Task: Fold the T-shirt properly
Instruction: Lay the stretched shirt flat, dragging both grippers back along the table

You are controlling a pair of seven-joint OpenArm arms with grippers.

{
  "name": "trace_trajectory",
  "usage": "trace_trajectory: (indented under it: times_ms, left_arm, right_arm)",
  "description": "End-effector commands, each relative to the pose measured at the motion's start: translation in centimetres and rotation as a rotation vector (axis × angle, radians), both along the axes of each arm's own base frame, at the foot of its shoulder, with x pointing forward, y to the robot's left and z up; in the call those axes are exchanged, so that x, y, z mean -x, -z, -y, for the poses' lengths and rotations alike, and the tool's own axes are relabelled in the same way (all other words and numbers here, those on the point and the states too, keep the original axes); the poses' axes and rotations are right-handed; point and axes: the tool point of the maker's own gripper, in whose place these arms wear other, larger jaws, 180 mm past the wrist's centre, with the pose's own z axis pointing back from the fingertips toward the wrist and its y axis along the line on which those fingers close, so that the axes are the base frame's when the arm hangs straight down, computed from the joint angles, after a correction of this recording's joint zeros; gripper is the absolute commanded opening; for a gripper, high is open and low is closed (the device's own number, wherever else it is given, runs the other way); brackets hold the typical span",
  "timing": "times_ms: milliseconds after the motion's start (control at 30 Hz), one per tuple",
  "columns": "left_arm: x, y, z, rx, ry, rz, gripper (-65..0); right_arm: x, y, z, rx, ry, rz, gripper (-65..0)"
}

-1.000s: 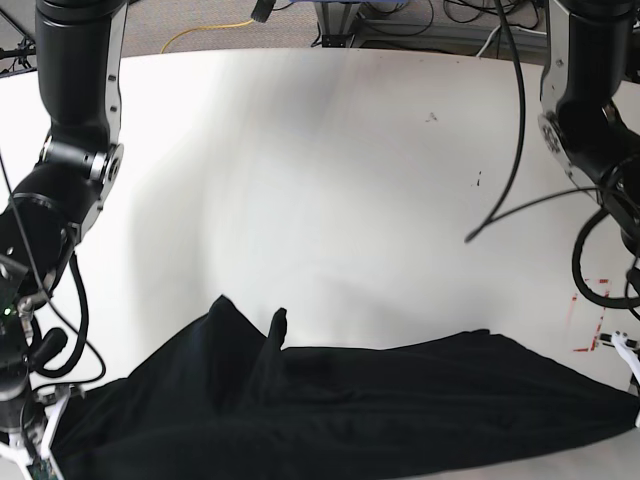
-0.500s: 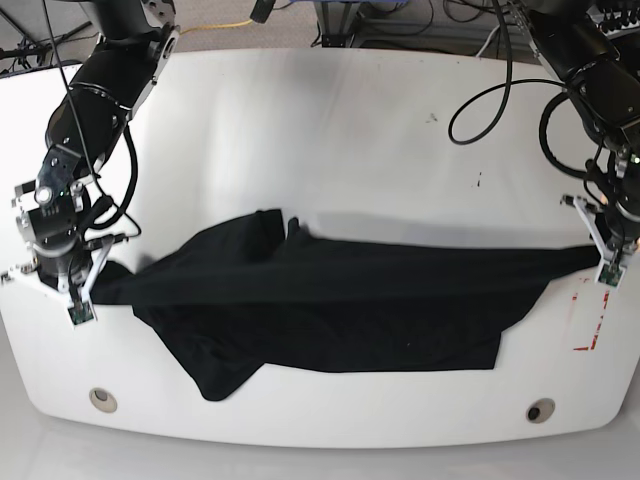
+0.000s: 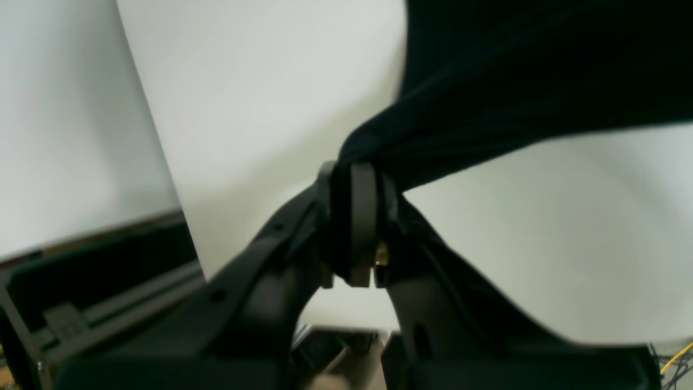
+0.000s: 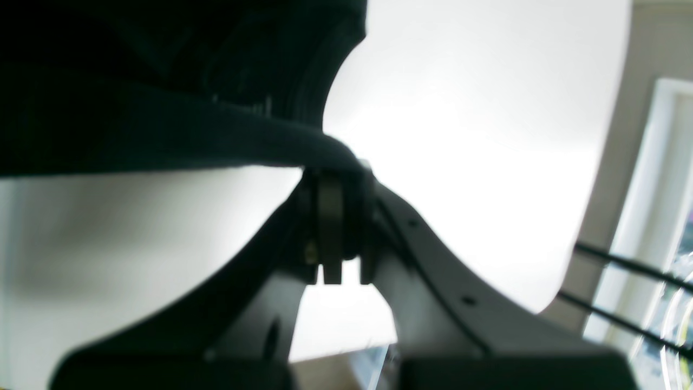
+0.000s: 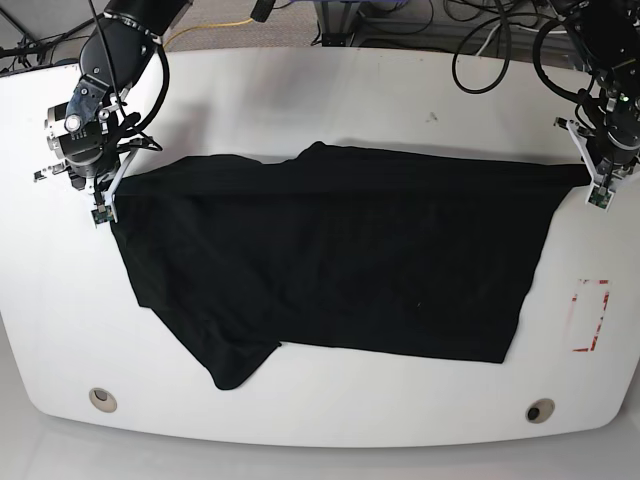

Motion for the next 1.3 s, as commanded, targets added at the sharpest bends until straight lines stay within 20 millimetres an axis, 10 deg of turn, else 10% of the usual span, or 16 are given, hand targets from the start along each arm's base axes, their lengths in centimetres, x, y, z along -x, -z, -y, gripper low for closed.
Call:
trace_trajectory:
  times_ms: [0,367,1267]
  left_arm:
    - [0.8,-0.3,-0.9,-0.039,-0.009,-0.014,-65.0]
    - [3.0,0.7,-1.0,-0.027,0.012,-0.026,-65.0]
    - [2.6,0.4,-1.8,-0.041,0.023,-0.018,-65.0]
  right_arm:
    - [1.2,0.0,0.7,0.022,0.029,-0.011,-64.8]
    - [7.5,4.4,-1.2,-0.051,0.063,-0.168,-64.8]
    - [10.9,6.1,-1.6,-0.106,0.068,-0.212,-64.2]
